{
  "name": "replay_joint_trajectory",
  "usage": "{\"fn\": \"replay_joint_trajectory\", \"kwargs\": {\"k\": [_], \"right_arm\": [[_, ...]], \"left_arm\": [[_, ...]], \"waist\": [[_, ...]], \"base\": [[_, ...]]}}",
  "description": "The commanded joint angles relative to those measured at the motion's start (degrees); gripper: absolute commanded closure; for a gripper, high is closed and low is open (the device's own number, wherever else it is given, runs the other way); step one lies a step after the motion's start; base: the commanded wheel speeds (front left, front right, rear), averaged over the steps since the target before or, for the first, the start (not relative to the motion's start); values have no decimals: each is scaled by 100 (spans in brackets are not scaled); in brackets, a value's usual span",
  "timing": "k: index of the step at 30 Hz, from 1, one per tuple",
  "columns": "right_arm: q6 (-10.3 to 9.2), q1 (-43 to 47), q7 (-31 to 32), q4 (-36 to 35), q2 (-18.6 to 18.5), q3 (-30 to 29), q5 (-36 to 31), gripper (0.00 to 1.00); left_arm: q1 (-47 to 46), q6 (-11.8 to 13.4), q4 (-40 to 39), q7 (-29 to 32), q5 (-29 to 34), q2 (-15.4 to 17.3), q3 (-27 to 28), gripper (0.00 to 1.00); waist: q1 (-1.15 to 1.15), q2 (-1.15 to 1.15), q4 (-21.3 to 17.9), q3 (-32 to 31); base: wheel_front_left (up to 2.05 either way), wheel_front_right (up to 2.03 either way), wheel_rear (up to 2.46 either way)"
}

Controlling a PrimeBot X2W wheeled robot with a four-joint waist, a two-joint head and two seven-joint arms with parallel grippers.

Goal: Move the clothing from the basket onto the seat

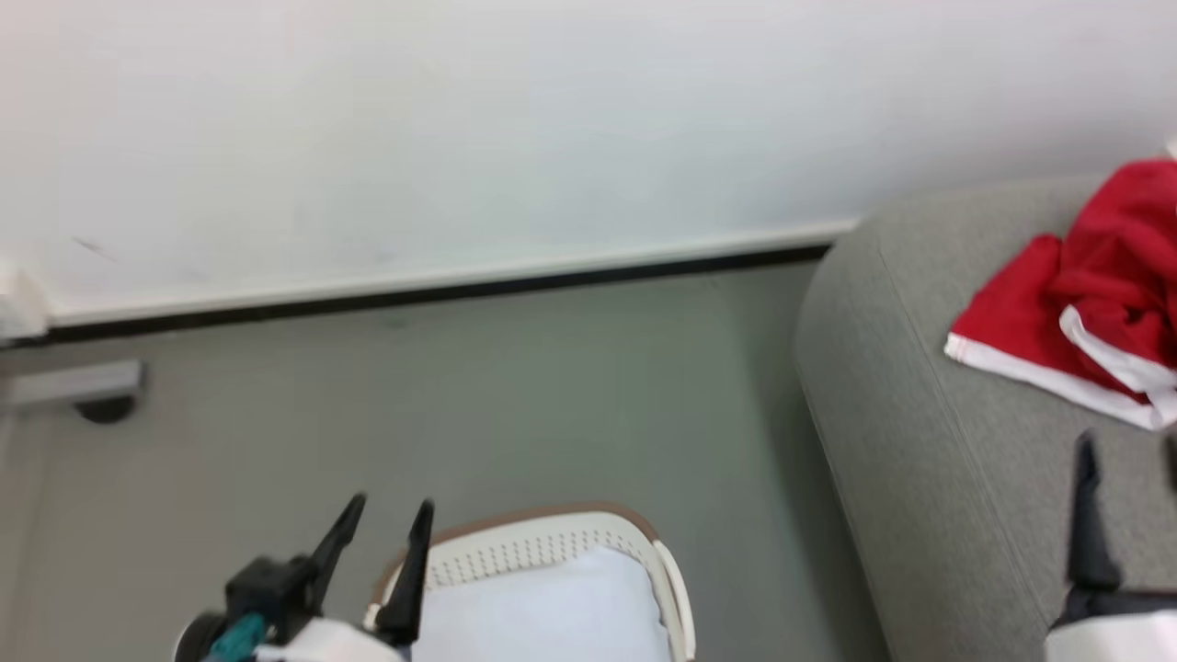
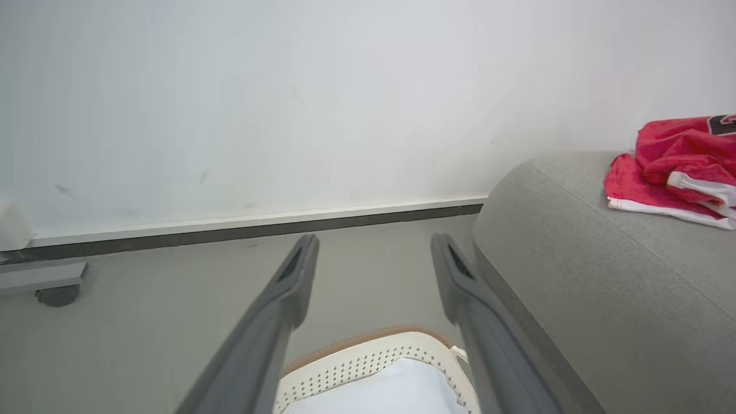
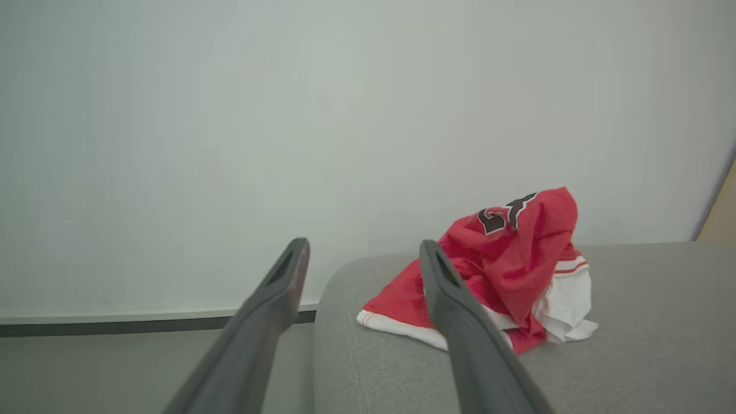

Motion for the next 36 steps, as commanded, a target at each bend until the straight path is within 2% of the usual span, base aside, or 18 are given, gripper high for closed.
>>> {"fn": "replay_joint_trajectory", "kwargs": {"k": [1,8,15,22,33,34,36], "right_arm": [[-13,156,4,0,9,74,53,0],[-13,689,4,175,37,567,89,0],[-13,802,4,511,44,947,321,0],[-13,796,4,847,48,1115,435,0],[-13,782,4,1018,47,1238,433,0],[0,752,0,1014,64,1247,438,100],[1,777,3,1087,75,1254,447,100]], "left_arm": [[184,-18,5,-2,98,-52,91,0],[768,-228,28,-3,490,-326,776,0],[1186,-432,108,-4,866,-668,1449,0],[1278,-878,347,-4,1137,-967,1855,0],[1300,-1232,532,-4,1527,-1272,2354,0],[1245,-1277,501,-1,1476,-1319,2396,100],[1253,-1280,573,6,1456,-1364,2396,100]], "waist": [[2,0,261,-303],[2,0,582,-520],[2,0,702,-638],[2,0,768,-672],[2,0,761,-723],[2,0,765,-728],[2,0,766,-730]], "base": [[0,0,0],[0,0,0],[0,0,0],[0,0,0],[0,0,0],[0,0,0],[0,0,0]]}}
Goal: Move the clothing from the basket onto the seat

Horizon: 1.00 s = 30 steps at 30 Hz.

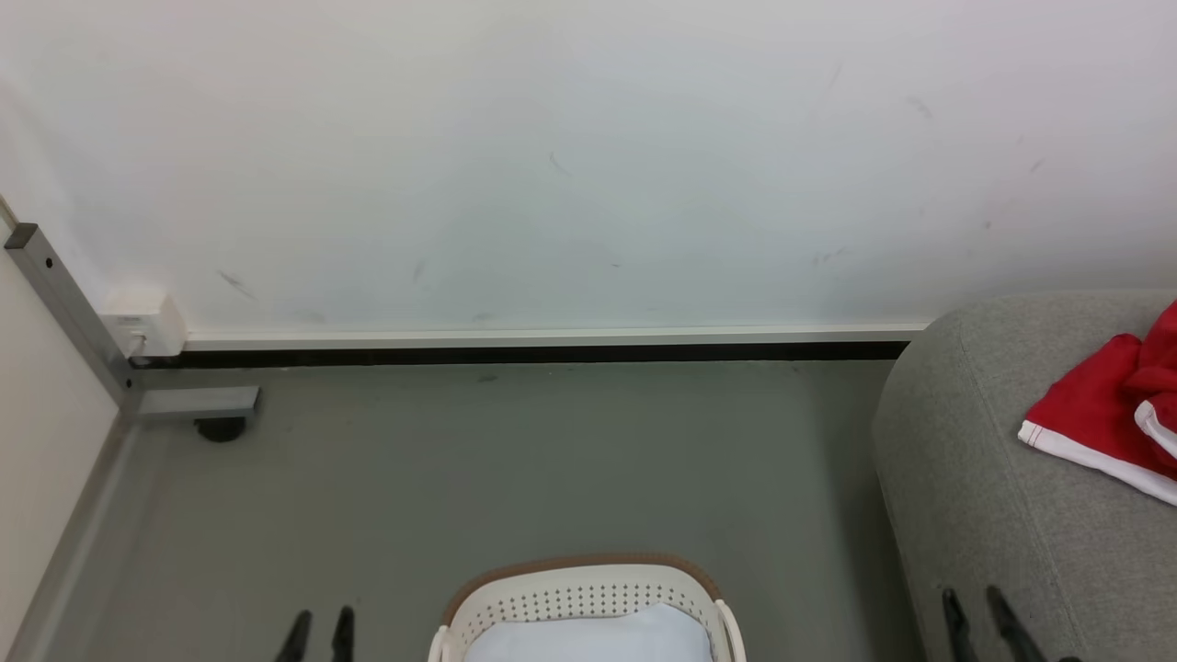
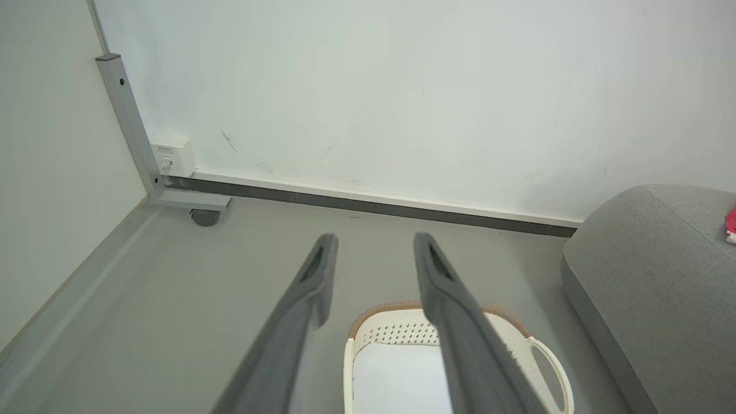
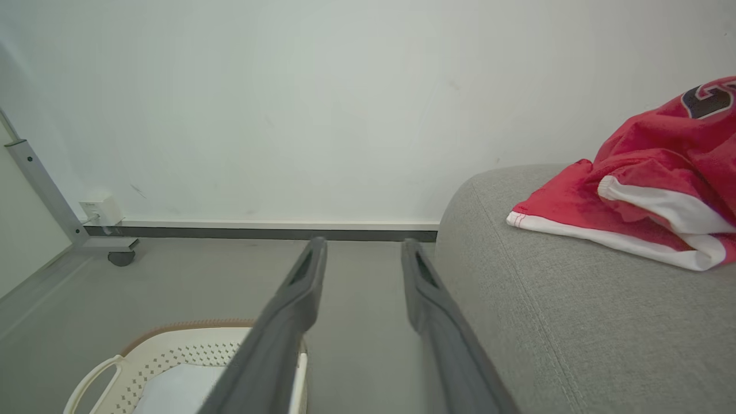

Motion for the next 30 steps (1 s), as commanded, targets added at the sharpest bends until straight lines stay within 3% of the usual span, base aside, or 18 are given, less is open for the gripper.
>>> {"fn": "replay_joint_trajectory", "kwargs": {"k": [1,5,30], "right_arm": [[0,14,5,45,9,2,14,100],[0,42,30,147,37,3,100,100],[-3,-262,701,-40,13,-233,2643,100]], "left_arm": [[9,-1,50,12,-13,-19,0,100],[36,-4,174,46,-90,-64,7,100],[-295,-115,5,706,-2529,-150,293,100]], "waist": [[0,-1,0,0],[0,-1,2,2],[0,-1,51,57]], "base": [[0,0,0],[0,0,0],[0,0,0]]}}
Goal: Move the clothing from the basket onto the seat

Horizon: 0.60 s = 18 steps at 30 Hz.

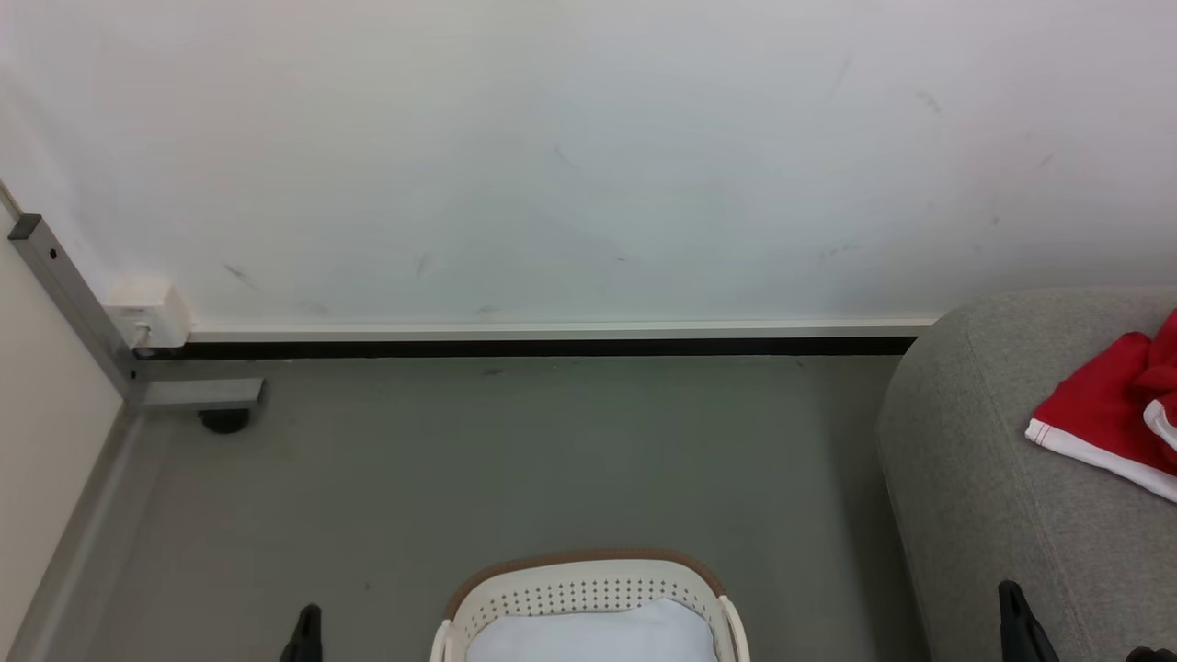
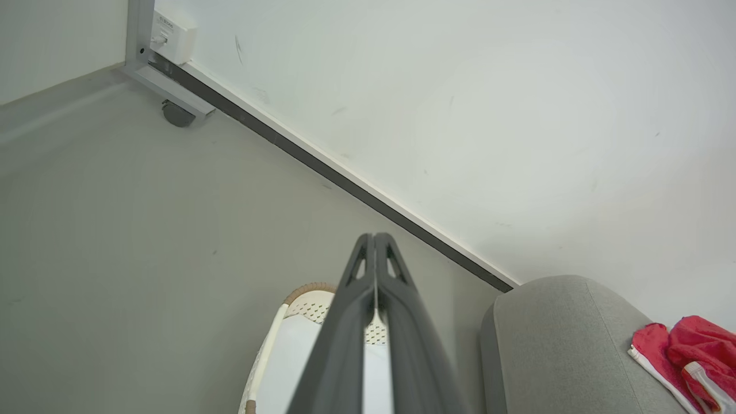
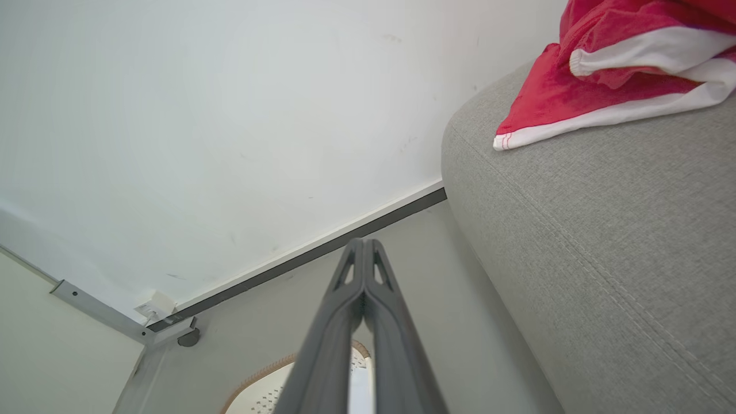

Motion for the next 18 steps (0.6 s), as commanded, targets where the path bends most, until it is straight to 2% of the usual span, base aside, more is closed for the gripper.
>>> {"fn": "replay_joint_trajectory", "kwargs": {"k": [1,18], "right_arm": [[-3,-148,34,-94,-48,-37,177,100],[-4,-312,391,-193,-63,-163,1520,100]], "left_arm": [[-156,-20,-101,27,-203,24,51,100],[-332,-80,-187,381,-1485,-25,204,100]], "waist": [[0,0,2,2],[0,0,35,39]], "base": [[0,0,0],[0,0,0]]}}
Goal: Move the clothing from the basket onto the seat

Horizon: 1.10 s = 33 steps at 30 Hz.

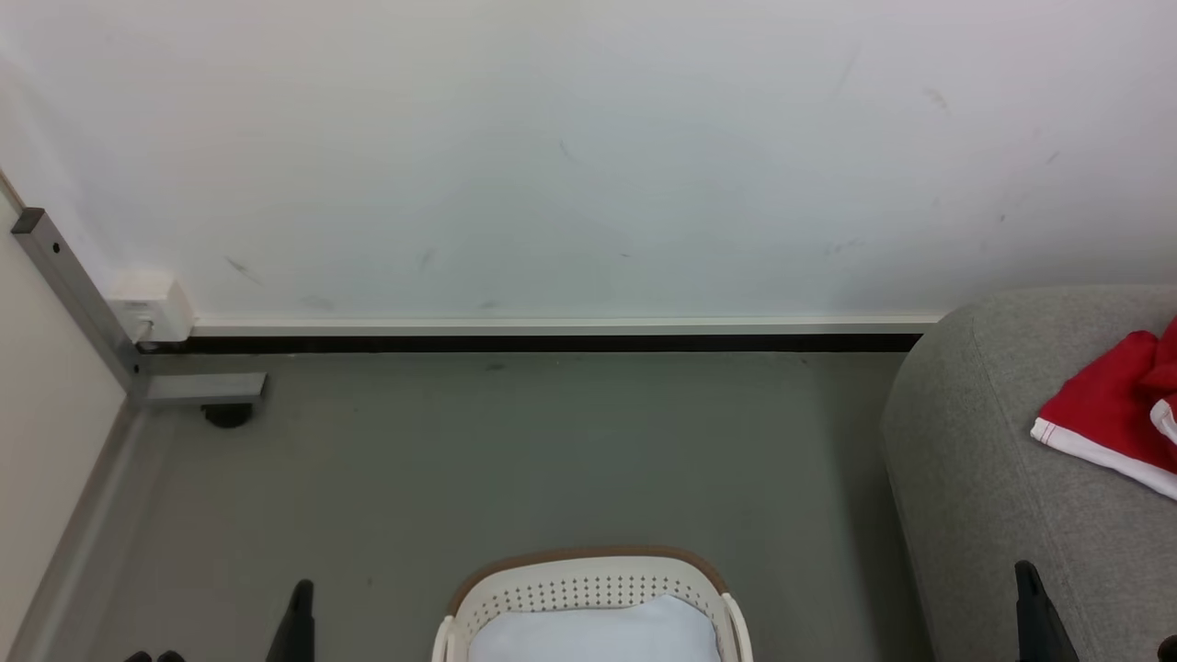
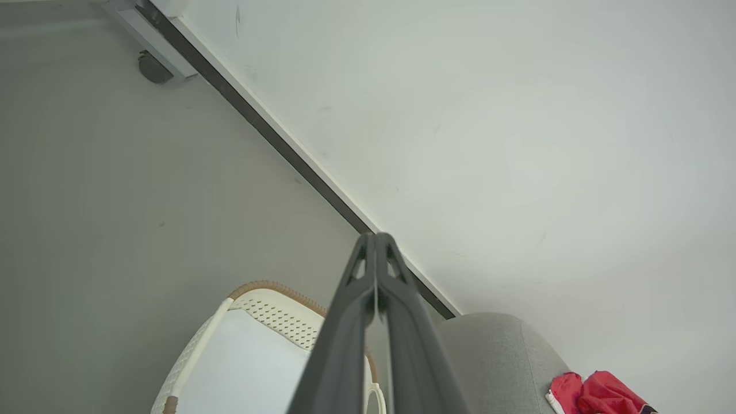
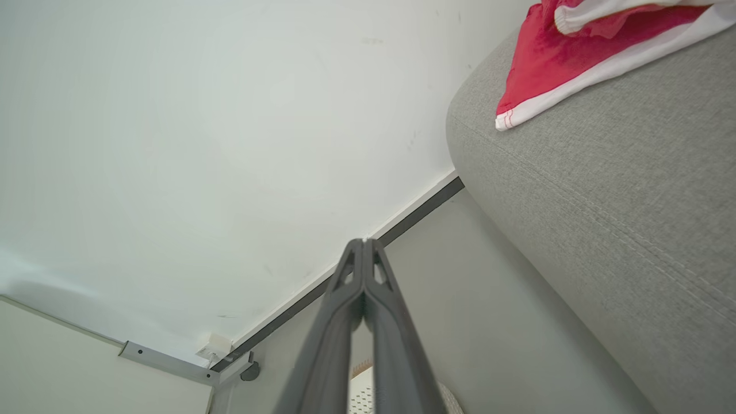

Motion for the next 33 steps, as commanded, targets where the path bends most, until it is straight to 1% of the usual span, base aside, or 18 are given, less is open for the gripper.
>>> {"fn": "replay_joint_trajectory", "kwargs": {"k": [1,18,33], "right_arm": [[-3,-152,43,-96,-58,-39,163,100],[-5,-276,341,-175,-70,-140,1292,100],[-7,-367,552,-229,-78,-215,2086,100]], "left_arm": [[-140,-30,-92,43,-170,12,47,100],[-285,-80,-159,341,-1249,-28,176,100],[-387,-116,-209,555,-2024,-59,272,100]], "waist": [[0,0,2,3],[0,0,36,40],[0,0,63,71]], "base": [[0,0,0],[0,0,0],[0,0,0]]}}
